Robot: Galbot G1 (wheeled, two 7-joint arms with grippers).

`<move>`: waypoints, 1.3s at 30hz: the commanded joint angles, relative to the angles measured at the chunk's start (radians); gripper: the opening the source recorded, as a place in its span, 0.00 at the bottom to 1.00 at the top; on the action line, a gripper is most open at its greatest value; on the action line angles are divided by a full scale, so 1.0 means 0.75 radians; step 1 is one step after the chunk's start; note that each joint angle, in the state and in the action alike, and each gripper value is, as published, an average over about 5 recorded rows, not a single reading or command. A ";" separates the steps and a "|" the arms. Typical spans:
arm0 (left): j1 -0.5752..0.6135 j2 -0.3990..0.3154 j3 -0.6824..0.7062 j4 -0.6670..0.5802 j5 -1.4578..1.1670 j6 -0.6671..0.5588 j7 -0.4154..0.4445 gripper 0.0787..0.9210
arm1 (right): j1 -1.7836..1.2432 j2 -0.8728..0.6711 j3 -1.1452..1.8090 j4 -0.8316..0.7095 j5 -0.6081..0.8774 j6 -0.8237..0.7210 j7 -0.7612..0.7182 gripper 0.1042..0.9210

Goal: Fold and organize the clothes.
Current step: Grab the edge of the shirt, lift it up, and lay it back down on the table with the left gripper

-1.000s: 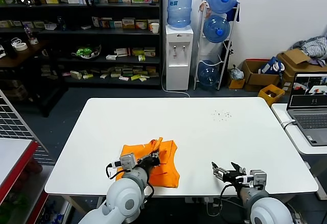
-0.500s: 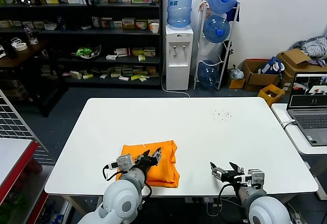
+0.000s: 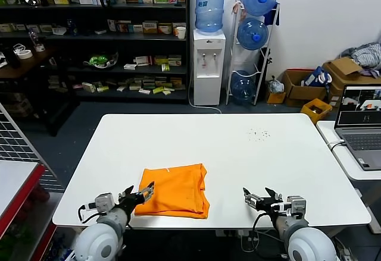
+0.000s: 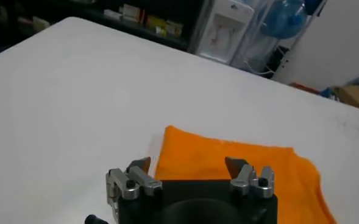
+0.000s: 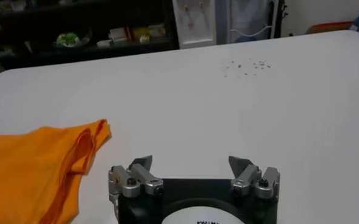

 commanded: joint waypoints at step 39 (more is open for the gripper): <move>-0.076 0.005 0.036 0.270 0.113 -0.067 0.336 0.17 | -0.023 0.012 0.011 -0.006 -0.002 0.005 -0.004 0.88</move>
